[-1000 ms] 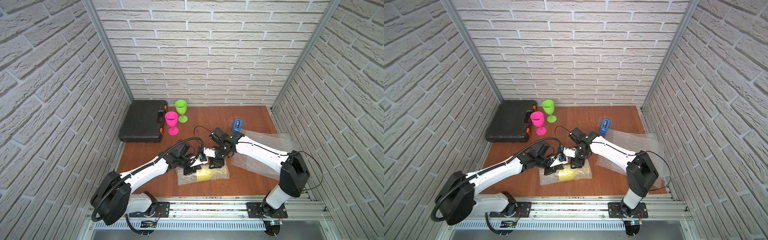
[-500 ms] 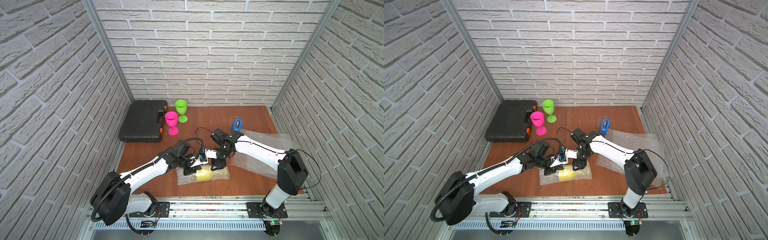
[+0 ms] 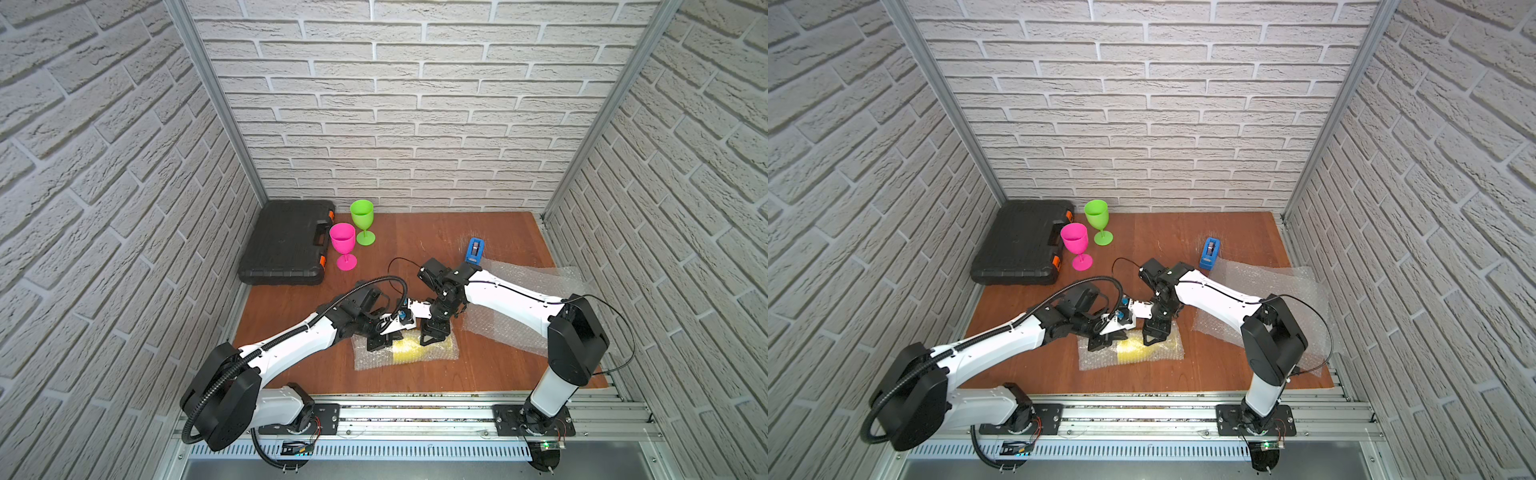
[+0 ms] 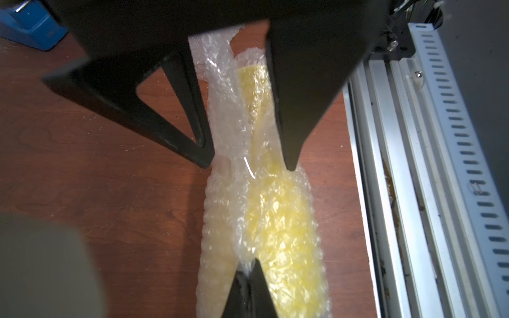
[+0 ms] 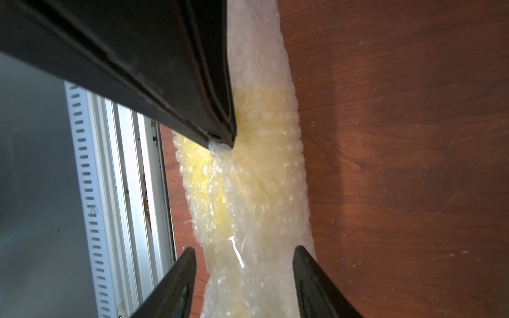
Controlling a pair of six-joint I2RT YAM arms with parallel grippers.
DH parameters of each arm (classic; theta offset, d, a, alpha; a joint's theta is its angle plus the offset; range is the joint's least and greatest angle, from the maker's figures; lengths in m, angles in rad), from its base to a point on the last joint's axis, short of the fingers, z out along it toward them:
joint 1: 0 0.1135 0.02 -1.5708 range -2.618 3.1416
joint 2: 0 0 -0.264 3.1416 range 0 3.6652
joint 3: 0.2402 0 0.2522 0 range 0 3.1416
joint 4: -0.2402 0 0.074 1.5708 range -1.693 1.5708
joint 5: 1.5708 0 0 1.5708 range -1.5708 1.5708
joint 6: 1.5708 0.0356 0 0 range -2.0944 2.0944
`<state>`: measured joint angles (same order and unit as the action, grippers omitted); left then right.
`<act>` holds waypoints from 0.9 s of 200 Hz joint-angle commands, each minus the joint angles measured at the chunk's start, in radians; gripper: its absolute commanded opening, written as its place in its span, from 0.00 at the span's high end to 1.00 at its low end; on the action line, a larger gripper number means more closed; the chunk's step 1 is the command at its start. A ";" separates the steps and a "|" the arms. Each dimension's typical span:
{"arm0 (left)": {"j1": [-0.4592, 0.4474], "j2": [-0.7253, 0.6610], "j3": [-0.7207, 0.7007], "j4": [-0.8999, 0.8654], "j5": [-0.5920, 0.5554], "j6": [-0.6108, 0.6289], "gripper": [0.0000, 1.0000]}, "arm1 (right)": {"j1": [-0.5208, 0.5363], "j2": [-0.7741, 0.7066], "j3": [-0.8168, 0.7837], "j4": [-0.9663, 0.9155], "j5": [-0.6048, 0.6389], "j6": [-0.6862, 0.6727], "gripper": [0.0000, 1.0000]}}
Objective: Wrap wine glasses in bubble wrap
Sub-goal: Pick up the bubble wrap from the center of the board.
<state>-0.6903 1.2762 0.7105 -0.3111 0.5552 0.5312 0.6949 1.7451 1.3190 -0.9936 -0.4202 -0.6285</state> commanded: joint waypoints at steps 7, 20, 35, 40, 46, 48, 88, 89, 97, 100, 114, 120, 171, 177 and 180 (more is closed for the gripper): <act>0.004 -0.006 -0.007 0.040 -0.017 -0.010 1.00 | 0.019 0.008 0.009 -0.026 -0.007 -0.010 0.42; 0.004 -0.004 -0.007 0.044 -0.019 -0.011 1.00 | 0.020 0.016 0.007 -0.016 0.001 -0.011 0.44; 0.003 0.000 -0.001 0.043 -0.021 -0.013 1.00 | 0.020 0.019 0.003 0.000 0.004 -0.011 0.50; 0.004 0.001 -0.001 0.042 -0.023 -0.014 1.00 | 0.020 0.019 0.004 0.002 0.002 -0.010 0.53; 0.004 0.002 0.001 0.042 -0.022 -0.015 1.00 | 0.020 0.019 0.006 0.003 -0.002 -0.010 0.57; 0.004 0.001 0.000 0.044 -0.022 -0.016 1.00 | 0.020 0.019 0.006 0.003 -0.002 -0.009 0.58; 0.006 -0.032 0.011 0.027 -0.048 -0.035 0.94 | 0.020 -0.006 -0.010 0.001 -0.010 -0.008 0.85; 0.005 -0.034 0.012 0.025 -0.049 -0.036 0.94 | 0.020 -0.007 -0.011 0.001 -0.011 -0.007 0.86; 0.005 -0.050 0.022 0.009 -0.059 -0.043 0.88 | 0.020 -0.015 -0.017 0.001 -0.016 -0.007 0.90; 0.006 -0.057 0.025 0.003 -0.064 -0.046 0.87 | 0.020 -0.019 -0.019 0.003 -0.017 -0.006 0.91; 0.012 -0.097 0.043 -0.027 -0.078 -0.058 0.77 | 0.018 -0.042 -0.034 0.016 -0.015 0.002 0.96; 0.014 -0.117 0.049 -0.037 -0.084 -0.065 0.71 | 0.017 -0.055 -0.040 0.027 -0.011 0.010 0.97; 0.037 -0.351 0.081 -0.087 -0.100 -0.149 0.40 | -0.035 -0.240 -0.151 0.228 -0.027 0.120 0.97; 0.041 -0.380 0.086 -0.096 -0.098 -0.159 0.37 | -0.046 -0.269 -0.167 0.261 -0.033 0.131 0.97; 0.042 -0.392 0.090 -0.102 -0.097 -0.164 0.36 | -0.051 -0.283 -0.176 0.274 -0.035 0.137 0.97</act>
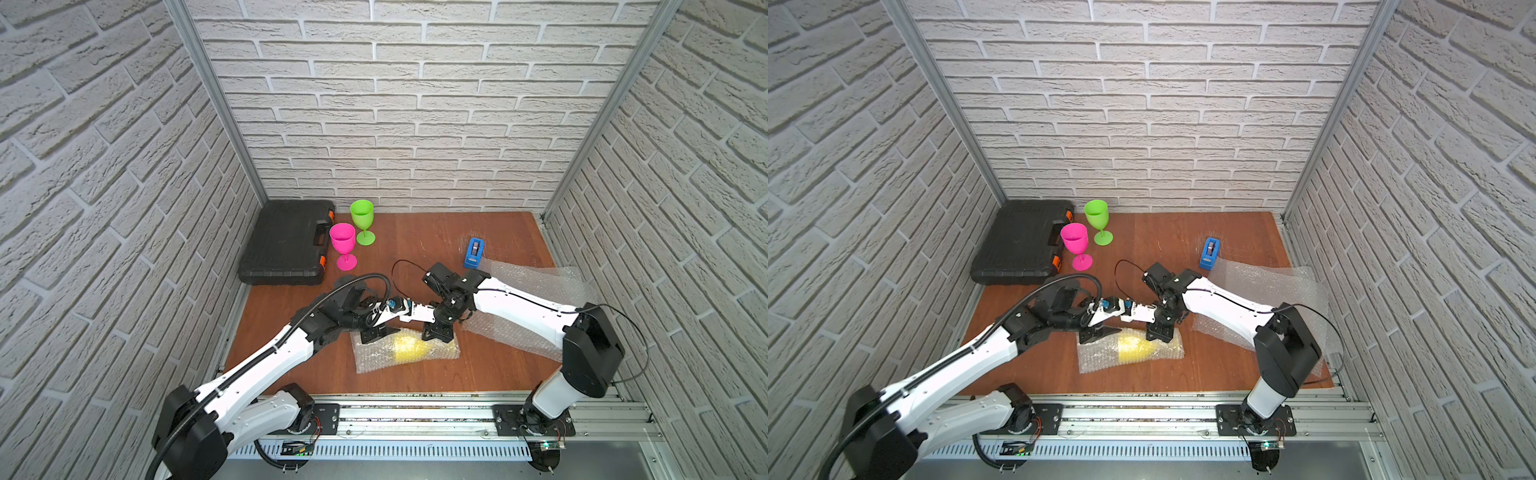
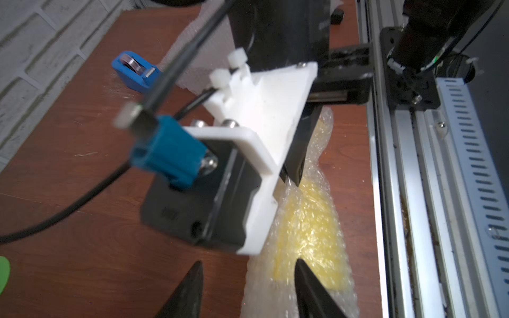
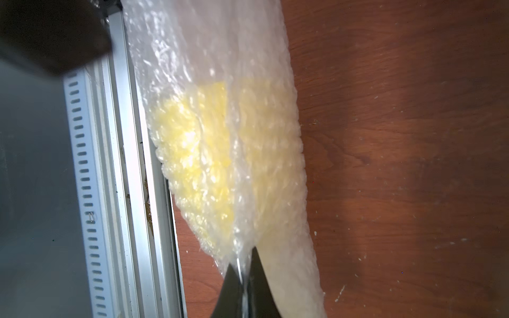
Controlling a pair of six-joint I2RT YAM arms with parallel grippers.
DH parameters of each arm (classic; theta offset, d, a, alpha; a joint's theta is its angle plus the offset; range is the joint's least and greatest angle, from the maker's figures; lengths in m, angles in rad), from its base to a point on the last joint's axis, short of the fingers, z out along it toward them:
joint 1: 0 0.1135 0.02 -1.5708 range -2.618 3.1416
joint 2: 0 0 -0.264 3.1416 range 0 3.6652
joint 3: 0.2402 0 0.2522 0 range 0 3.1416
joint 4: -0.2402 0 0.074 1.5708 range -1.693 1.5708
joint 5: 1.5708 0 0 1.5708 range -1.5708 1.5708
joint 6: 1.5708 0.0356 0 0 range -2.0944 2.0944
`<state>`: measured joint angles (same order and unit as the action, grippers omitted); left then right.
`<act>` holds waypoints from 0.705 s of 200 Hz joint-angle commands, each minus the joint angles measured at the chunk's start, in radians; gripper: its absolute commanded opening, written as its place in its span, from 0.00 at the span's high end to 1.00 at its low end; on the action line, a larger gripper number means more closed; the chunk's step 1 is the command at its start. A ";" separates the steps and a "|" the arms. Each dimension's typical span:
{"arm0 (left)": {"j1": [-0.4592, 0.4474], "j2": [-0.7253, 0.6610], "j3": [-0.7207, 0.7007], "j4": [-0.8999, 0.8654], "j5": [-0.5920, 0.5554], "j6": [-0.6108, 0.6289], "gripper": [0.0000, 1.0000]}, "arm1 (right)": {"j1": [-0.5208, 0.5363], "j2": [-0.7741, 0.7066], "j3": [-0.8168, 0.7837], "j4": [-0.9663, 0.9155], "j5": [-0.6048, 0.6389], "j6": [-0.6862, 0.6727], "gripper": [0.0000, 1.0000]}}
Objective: Wrap wine glasses in bubble wrap
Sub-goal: Pick up the bubble wrap from the center of the board.
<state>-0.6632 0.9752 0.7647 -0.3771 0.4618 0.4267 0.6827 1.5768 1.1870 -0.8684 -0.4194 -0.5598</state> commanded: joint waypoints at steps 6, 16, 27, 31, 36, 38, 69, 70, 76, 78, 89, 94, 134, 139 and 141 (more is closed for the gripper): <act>0.017 -0.121 0.040 -0.048 -0.004 -0.072 0.32 | -0.051 -0.144 -0.061 0.181 -0.041 0.080 0.97; 0.023 -0.162 0.048 -0.066 -0.009 -0.093 0.27 | -0.070 -0.195 -0.090 0.232 -0.053 0.094 0.97; 0.029 -0.207 0.052 -0.080 -0.026 -0.121 0.21 | -0.083 -0.251 -0.121 0.291 -0.059 0.109 0.97; 0.032 -0.223 0.051 -0.083 -0.040 -0.129 0.19 | -0.086 -0.271 -0.131 0.313 -0.061 0.114 0.97; 0.035 -0.243 0.052 -0.085 -0.058 -0.143 0.18 | -0.091 -0.296 -0.145 0.339 -0.061 0.120 0.97; 0.034 -0.246 0.050 -0.085 -0.066 -0.147 0.17 | -0.093 -0.304 -0.149 0.348 -0.060 0.123 0.97; 0.055 -0.422 0.006 -0.080 -0.107 -0.203 0.11 | -0.104 -0.400 -0.175 0.392 -0.045 0.118 0.97; 0.056 -0.429 0.003 -0.079 -0.107 -0.204 0.10 | -0.105 -0.401 -0.175 0.391 -0.047 0.118 0.97; 0.061 -0.464 -0.010 -0.076 -0.113 -0.210 0.09 | -0.106 -0.407 -0.170 0.383 -0.054 0.115 0.97; 0.062 -0.475 -0.015 -0.074 -0.117 -0.211 0.08 | -0.106 -0.410 -0.169 0.381 -0.058 0.114 0.97; 0.071 -0.528 -0.036 -0.075 -0.135 -0.215 0.06 | -0.108 -0.423 -0.161 0.364 -0.081 0.103 0.97; 0.076 -0.546 -0.042 -0.080 -0.143 -0.214 0.05 | -0.107 -0.427 -0.158 0.358 -0.094 0.100 0.97; 0.096 -0.597 -0.034 -0.117 -0.195 -0.208 0.02 | -0.108 -0.450 -0.142 0.297 -0.175 0.045 0.97; 0.096 -0.594 -0.031 -0.115 -0.184 -0.206 0.02 | -0.107 -0.449 -0.139 0.286 -0.179 0.039 0.97; 0.097 -0.593 -0.030 -0.115 -0.177 -0.205 0.02 | -0.107 -0.447 -0.138 0.283 -0.181 0.035 0.97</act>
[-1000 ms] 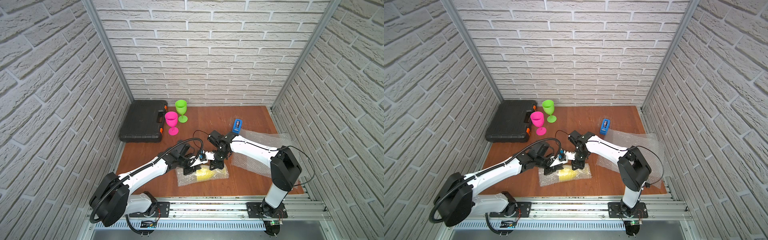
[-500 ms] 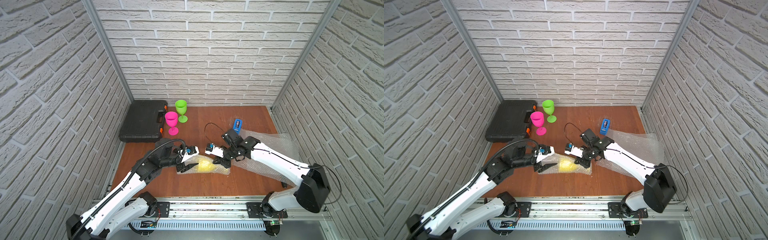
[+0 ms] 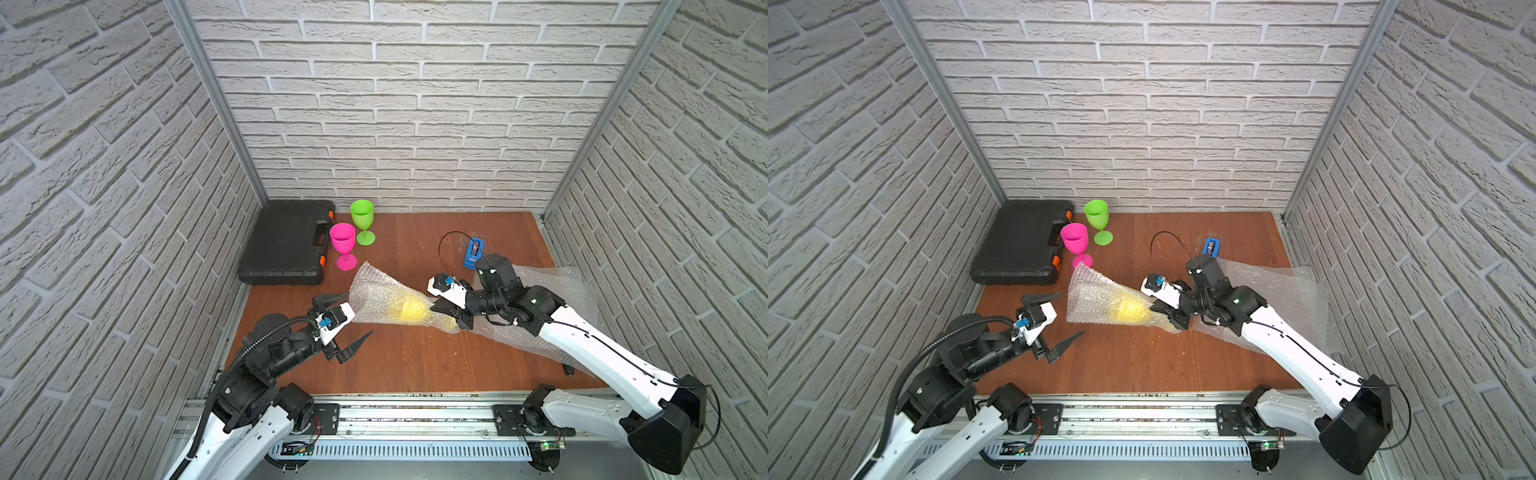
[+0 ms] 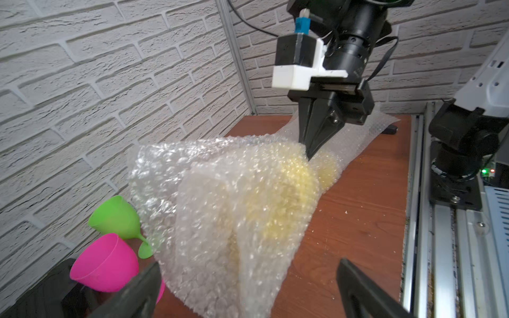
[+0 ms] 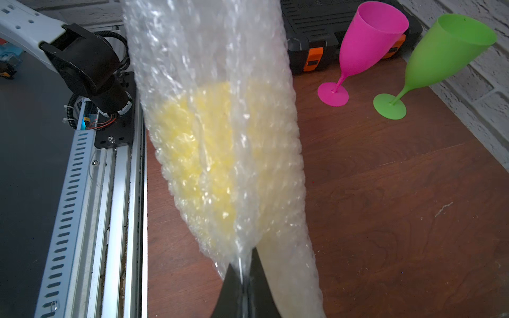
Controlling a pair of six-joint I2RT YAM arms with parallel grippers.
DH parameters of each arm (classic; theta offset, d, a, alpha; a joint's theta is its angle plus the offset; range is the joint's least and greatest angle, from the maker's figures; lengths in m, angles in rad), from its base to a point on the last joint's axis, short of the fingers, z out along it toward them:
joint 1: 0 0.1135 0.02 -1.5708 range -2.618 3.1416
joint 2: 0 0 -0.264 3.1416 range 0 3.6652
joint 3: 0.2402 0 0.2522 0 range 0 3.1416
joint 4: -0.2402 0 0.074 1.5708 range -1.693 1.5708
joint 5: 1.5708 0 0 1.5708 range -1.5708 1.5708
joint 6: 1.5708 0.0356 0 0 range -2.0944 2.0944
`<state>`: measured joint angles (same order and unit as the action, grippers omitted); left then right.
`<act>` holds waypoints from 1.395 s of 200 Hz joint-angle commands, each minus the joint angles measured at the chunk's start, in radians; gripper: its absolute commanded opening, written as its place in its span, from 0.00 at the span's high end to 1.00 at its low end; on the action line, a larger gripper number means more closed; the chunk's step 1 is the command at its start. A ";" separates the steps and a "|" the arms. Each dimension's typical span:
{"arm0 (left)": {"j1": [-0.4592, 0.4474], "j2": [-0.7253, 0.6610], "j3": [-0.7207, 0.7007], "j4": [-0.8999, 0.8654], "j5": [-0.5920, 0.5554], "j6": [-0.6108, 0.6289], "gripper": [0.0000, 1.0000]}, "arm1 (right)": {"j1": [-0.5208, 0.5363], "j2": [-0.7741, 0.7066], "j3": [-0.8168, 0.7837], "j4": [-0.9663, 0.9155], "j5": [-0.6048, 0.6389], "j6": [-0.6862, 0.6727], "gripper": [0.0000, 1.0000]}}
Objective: Wrap wine glasses in bubble wrap
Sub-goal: Pick up the bubble wrap from the center of the board, then wrap the wine glass in bubble wrap.
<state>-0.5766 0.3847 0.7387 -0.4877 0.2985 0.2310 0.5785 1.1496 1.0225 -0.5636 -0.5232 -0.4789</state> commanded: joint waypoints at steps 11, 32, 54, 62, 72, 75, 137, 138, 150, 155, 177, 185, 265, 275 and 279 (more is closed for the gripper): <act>0.012 0.014 0.007 -0.005 0.010 -0.007 0.02 | -0.004 -0.015 0.034 -0.045 -0.088 -0.060 0.97; 0.014 0.055 0.025 -0.009 0.060 -0.005 0.02 | -0.002 -0.010 0.044 -0.090 -0.127 -0.096 0.97; 0.016 0.092 0.038 -0.014 0.154 0.001 0.03 | -0.002 -0.012 0.047 -0.104 -0.119 -0.128 0.97; 0.016 0.103 0.040 -0.019 0.187 0.009 0.07 | -0.002 -0.013 0.047 -0.106 -0.114 -0.129 0.97; 0.018 0.113 0.041 -0.021 0.214 0.017 0.13 | -0.002 -0.015 0.048 -0.112 -0.113 -0.133 0.97; 0.018 0.115 0.040 -0.019 0.216 0.018 0.14 | -0.002 -0.015 0.048 -0.112 -0.112 -0.133 0.97; 0.033 0.144 0.043 -0.010 0.292 0.047 0.74 | -0.002 0.008 0.033 -0.107 -0.107 -0.121 0.97; 0.033 0.145 0.044 -0.011 0.293 0.047 0.76 | -0.002 0.008 0.031 -0.105 -0.107 -0.119 0.97; 0.035 0.160 0.057 -0.023 0.309 0.057 0.89 | -0.001 0.014 0.012 -0.071 -0.106 -0.112 0.97; 0.036 0.166 0.063 -0.026 0.318 0.063 0.92 | -0.001 0.019 0.004 -0.055 -0.106 -0.086 0.97; 0.039 0.204 0.110 -0.055 0.331 0.084 1.00 | 0.004 0.041 -0.061 0.082 -0.122 -0.001 0.97; 0.040 0.224 0.136 -0.074 0.332 0.093 1.00 | 0.011 0.050 -0.093 0.155 -0.128 0.033 0.97; 0.044 0.478 0.382 -0.355 0.295 0.173 1.00 | 0.091 0.312 -0.366 0.928 -0.152 0.315 0.97; 0.042 0.504 0.398 -0.374 0.300 0.178 1.00 | 0.090 0.343 -0.390 0.991 -0.152 0.327 0.97; 0.042 0.515 0.403 -0.379 0.300 0.179 1.00 | 0.090 0.354 -0.398 1.010 -0.149 0.326 0.97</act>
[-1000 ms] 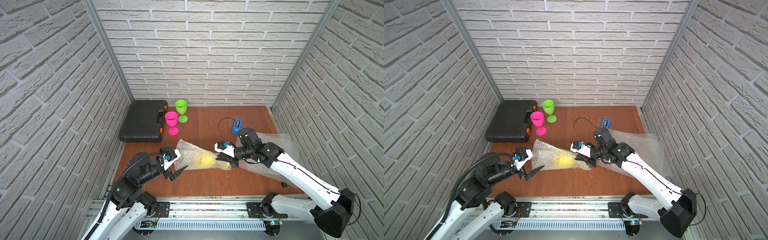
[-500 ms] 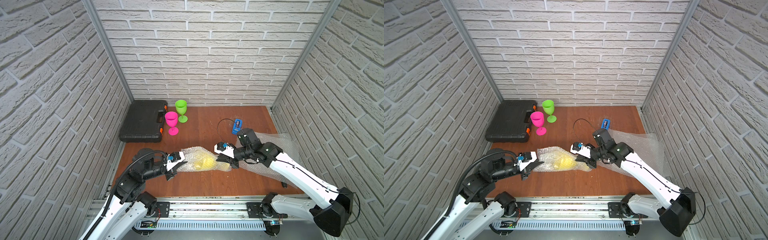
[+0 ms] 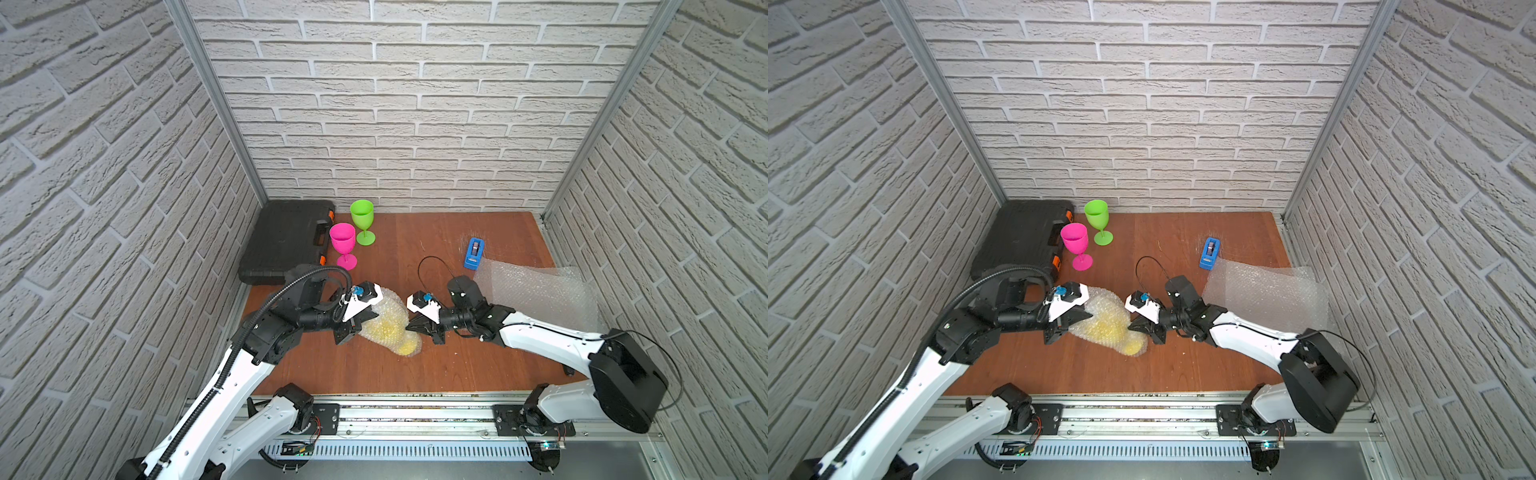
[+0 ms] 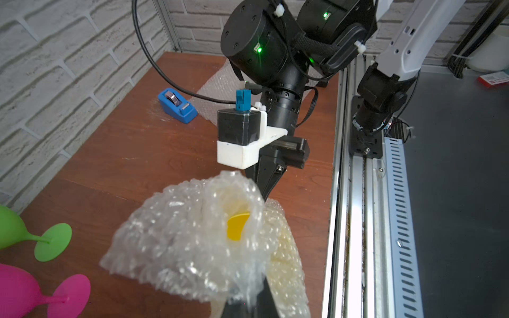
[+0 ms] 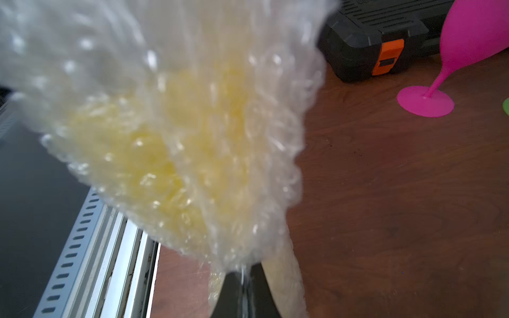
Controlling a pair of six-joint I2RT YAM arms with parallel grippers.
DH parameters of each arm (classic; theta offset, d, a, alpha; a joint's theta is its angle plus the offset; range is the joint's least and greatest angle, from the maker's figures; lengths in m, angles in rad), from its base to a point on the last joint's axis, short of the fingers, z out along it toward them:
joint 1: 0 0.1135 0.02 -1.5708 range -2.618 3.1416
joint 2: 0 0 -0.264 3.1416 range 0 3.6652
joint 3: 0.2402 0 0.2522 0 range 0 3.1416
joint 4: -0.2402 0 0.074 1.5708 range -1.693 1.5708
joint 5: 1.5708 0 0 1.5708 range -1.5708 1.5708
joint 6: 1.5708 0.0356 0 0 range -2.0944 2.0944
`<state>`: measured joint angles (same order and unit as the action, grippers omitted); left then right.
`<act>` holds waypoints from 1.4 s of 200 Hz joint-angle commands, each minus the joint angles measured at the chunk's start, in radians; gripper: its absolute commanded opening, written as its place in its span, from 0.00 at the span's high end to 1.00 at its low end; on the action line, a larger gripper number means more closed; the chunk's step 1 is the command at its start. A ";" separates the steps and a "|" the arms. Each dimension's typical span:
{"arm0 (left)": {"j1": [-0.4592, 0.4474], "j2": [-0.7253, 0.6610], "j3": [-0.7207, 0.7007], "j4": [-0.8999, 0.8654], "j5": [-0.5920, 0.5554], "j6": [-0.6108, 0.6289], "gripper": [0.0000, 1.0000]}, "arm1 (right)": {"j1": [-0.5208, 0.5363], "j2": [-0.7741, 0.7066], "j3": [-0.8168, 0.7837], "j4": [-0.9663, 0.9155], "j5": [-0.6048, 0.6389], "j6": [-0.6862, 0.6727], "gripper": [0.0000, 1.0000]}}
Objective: Wrap wine glasses in bubble wrap
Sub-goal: Wrap the wine glass in bubble wrap.
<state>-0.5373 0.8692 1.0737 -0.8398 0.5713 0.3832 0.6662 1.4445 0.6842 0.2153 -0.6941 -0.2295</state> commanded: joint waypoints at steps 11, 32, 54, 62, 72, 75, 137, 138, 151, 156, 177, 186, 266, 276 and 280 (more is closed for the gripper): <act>0.001 0.062 0.080 -0.038 0.021 0.029 1.00 | 0.003 0.091 -0.080 0.274 0.033 0.072 0.97; -0.007 0.128 0.102 -0.068 0.004 0.040 1.00 | 0.000 0.159 -0.096 0.327 0.038 0.053 0.97; -0.043 0.195 0.112 -0.105 -0.056 0.061 1.00 | -0.012 0.206 -0.108 0.381 0.032 0.052 0.97; -0.060 0.221 0.110 -0.117 -0.092 0.064 1.00 | -0.016 0.213 -0.112 0.395 0.032 0.052 0.97; -0.074 0.255 0.102 -0.128 -0.126 0.066 1.00 | -0.023 0.217 -0.115 0.405 0.028 0.043 0.97; -0.077 0.265 0.100 -0.131 -0.135 0.066 1.00 | -0.025 0.220 -0.116 0.405 0.025 0.042 0.97; -0.102 0.489 0.074 -0.166 -0.229 0.062 1.00 | -0.031 0.212 -0.151 0.463 0.019 0.035 0.97; -0.101 0.493 0.075 -0.167 -0.230 0.062 1.00 | -0.030 0.211 -0.152 0.466 0.021 0.035 0.97; -0.108 0.542 0.077 -0.170 -0.237 0.060 1.00 | -0.031 0.206 -0.175 0.506 0.047 0.041 0.97; -0.111 0.561 0.077 -0.170 -0.237 0.060 1.00 | -0.031 0.202 -0.185 0.521 0.059 0.044 0.97; -0.117 0.631 0.074 -0.159 -0.235 0.047 1.00 | -0.031 0.184 -0.214 0.570 0.090 0.050 0.97; -0.118 0.661 0.070 -0.150 -0.231 0.040 1.00 | -0.031 0.178 -0.224 0.586 0.095 0.053 0.97; -0.166 0.842 0.022 -0.038 -0.426 -0.123 0.98 | -0.031 0.187 -0.244 0.644 0.117 0.073 0.97; -0.177 0.819 0.024 -0.035 -0.448 -0.146 0.92 | -0.030 0.179 -0.244 0.630 0.121 0.068 0.97; -0.182 0.803 0.028 -0.032 -0.457 -0.157 0.89 | -0.031 0.176 -0.242 0.623 0.120 0.065 0.97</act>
<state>-0.6971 1.5944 1.2106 -0.8398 0.3748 0.3130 0.6384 1.6451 0.4538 0.8341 -0.5976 -0.1635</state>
